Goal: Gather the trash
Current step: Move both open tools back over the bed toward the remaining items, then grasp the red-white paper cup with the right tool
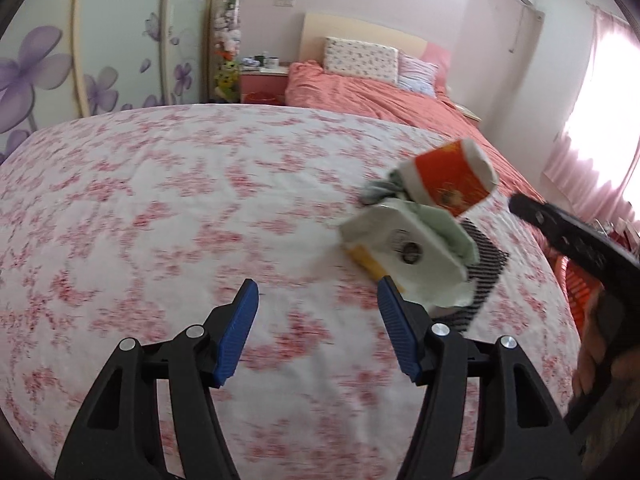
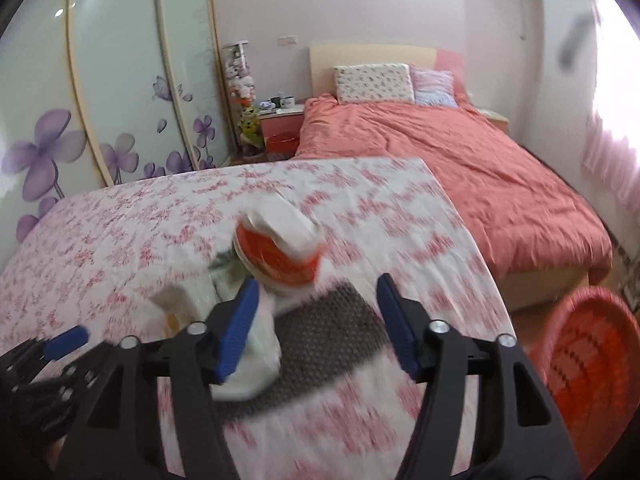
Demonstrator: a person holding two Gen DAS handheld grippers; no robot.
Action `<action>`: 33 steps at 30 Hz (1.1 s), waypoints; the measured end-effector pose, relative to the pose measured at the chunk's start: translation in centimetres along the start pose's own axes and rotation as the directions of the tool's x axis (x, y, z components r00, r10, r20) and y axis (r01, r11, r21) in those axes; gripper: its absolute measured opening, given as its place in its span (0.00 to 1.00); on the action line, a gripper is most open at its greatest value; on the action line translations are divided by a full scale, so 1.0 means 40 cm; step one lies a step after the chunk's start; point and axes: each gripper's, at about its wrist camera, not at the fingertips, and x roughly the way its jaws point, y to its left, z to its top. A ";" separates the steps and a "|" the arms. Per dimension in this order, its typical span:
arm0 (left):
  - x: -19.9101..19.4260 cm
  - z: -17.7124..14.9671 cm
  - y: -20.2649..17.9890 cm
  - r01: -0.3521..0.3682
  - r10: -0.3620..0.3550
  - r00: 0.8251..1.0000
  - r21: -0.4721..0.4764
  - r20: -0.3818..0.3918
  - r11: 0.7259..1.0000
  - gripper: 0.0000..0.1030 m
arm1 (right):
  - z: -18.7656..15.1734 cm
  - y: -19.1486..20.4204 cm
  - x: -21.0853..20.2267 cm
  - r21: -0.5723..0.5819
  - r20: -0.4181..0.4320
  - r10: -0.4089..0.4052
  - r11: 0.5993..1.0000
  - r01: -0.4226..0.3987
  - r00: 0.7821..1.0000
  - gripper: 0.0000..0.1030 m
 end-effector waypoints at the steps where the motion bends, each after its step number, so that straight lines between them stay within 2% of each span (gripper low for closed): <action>1: 0.000 0.002 0.015 -0.004 0.004 1.000 -0.011 0.001 1.000 0.61 | 0.017 0.013 0.018 -0.012 0.001 0.000 1.000 0.000 1.000 0.63; 7: 0.014 0.000 0.062 -0.007 0.006 1.000 -0.046 -0.015 0.999 0.61 | 0.062 0.039 0.103 -0.059 -0.024 -0.007 0.998 0.006 1.000 0.64; 9: 0.017 -0.002 0.066 -0.004 0.004 1.000 -0.049 -0.019 0.999 0.61 | 0.065 0.037 0.127 -0.059 -0.044 -0.002 0.998 -0.001 0.999 0.60; 10: 0.020 -0.003 0.067 -0.002 0.001 1.000 -0.048 -0.022 0.999 0.61 | 0.064 0.035 0.135 -0.054 -0.055 0.010 0.998 -0.013 0.998 0.52; 12: 0.023 -0.006 0.066 0.000 -0.001 1.000 -0.046 -0.024 0.999 0.61 | 0.059 0.029 0.141 -0.048 -0.063 0.011 0.999 -0.014 0.998 0.42; 13: 0.025 -0.007 0.063 0.002 -0.004 1.000 -0.044 -0.027 0.999 0.61 | 0.055 0.027 0.139 -0.047 -0.061 0.013 0.999 -0.016 0.998 0.30; 15: 0.029 -0.007 0.058 0.007 -0.008 0.999 -0.043 -0.032 0.999 0.61 | 0.050 0.020 0.133 -0.040 -0.069 0.025 0.999 -0.028 0.997 0.18; 19: 0.035 -0.010 0.044 0.021 -0.023 0.999 -0.042 -0.043 0.999 0.61 | 0.037 0.002 0.122 -0.004 -0.078 0.056 0.998 -0.057 0.995 0.01; 20: 0.035 -0.012 0.039 0.025 -0.027 0.999 -0.041 -0.046 0.999 0.61 | 0.033 -0.001 0.120 0.005 -0.083 0.073 0.997 -0.073 0.994 0.01; 22: 0.034 -0.014 0.032 0.029 -0.030 0.998 -0.034 -0.047 0.999 0.61 | 0.029 -0.001 0.114 -0.005 -0.070 0.061 0.998 -0.061 0.996 0.05; 24: 0.031 -0.016 0.027 0.029 -0.031 0.999 -0.027 -0.045 0.999 0.61 | 0.032 -0.001 0.111 -0.004 -0.055 0.056 0.998 -0.056 0.997 0.29; 25: 0.030 -0.016 0.025 0.030 -0.031 0.999 -0.025 -0.044 0.999 0.61 | 0.036 -0.005 0.111 0.011 -0.049 0.057 0.998 -0.057 0.997 0.51; 26: 0.030 -0.016 0.024 0.030 -0.031 0.999 -0.024 -0.043 0.999 0.61 | 0.042 -0.007 0.110 0.021 -0.041 0.061 0.998 -0.061 0.997 0.55; 28: 0.031 -0.016 0.021 0.032 -0.033 0.998 -0.023 -0.045 0.999 0.61 | 0.051 -0.008 0.119 0.030 -0.040 0.077 0.997 -0.076 0.996 0.56; 33: 0.039 -0.015 0.011 0.027 -0.028 0.998 -0.013 -0.052 1.000 0.61 | 0.078 0.003 0.170 -0.008 -0.045 0.066 0.998 -0.067 0.997 0.66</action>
